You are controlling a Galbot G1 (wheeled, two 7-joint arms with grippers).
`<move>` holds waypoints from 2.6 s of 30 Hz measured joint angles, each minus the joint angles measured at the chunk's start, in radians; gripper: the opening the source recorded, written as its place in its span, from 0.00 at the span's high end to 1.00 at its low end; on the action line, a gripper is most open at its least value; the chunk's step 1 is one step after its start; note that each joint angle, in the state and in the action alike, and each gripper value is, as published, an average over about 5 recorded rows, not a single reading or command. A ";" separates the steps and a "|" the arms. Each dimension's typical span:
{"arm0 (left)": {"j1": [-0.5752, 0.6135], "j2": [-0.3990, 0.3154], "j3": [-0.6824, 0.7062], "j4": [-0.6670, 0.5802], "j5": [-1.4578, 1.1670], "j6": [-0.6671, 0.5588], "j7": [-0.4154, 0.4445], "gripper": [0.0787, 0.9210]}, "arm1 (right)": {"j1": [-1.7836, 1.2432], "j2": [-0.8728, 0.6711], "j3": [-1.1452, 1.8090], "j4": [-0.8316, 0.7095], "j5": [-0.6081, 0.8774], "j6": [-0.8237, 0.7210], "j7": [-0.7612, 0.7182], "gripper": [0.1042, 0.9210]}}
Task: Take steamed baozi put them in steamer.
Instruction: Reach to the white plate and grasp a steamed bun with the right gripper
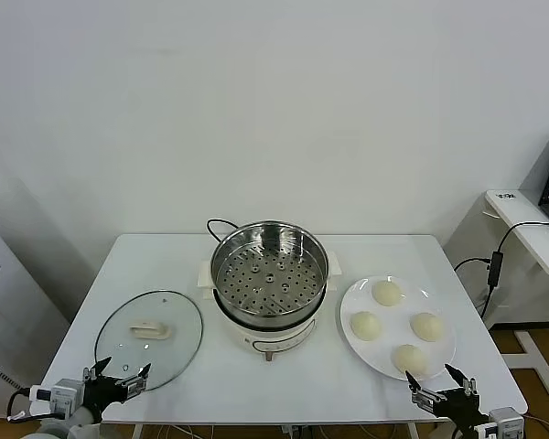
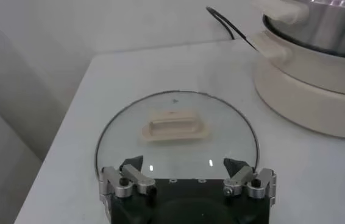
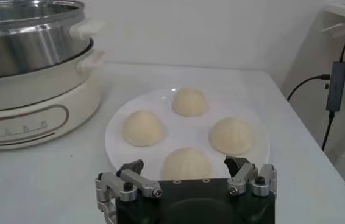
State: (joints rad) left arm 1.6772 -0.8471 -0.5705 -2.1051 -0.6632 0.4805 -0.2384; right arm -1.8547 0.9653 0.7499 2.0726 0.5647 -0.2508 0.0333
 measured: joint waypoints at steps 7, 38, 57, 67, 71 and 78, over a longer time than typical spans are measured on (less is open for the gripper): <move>-0.001 0.003 0.000 -0.003 0.000 0.003 -0.001 0.12 | 0.011 -0.010 0.015 -0.008 -0.029 0.006 -0.013 0.12; -0.034 0.010 0.022 -0.008 0.027 0.037 -0.002 0.12 | 0.973 -0.428 -0.497 -0.556 -0.714 0.291 -0.693 0.12; -0.039 0.004 0.019 -0.001 0.038 0.052 -0.003 0.12 | 1.761 -0.287 -1.310 -1.028 -0.637 0.367 -1.052 0.12; -0.036 0.005 0.018 -0.003 0.043 0.056 -0.004 0.12 | 1.853 -0.153 -1.430 -1.191 -0.662 0.393 -1.089 0.12; -0.034 0.004 0.018 -0.005 0.044 0.056 -0.004 0.12 | 1.861 -0.114 -1.443 -1.240 -0.692 0.401 -1.095 0.12; -0.028 0.004 0.018 -0.005 0.045 0.055 -0.003 0.12 | 1.857 -0.071 -1.444 -1.290 -0.738 0.402 -1.106 0.16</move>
State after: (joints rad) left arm 1.6495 -0.8432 -0.5523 -2.1101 -0.6181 0.5351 -0.2418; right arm 0.0024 0.8943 -0.6944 0.7826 -0.1730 0.1510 -1.0723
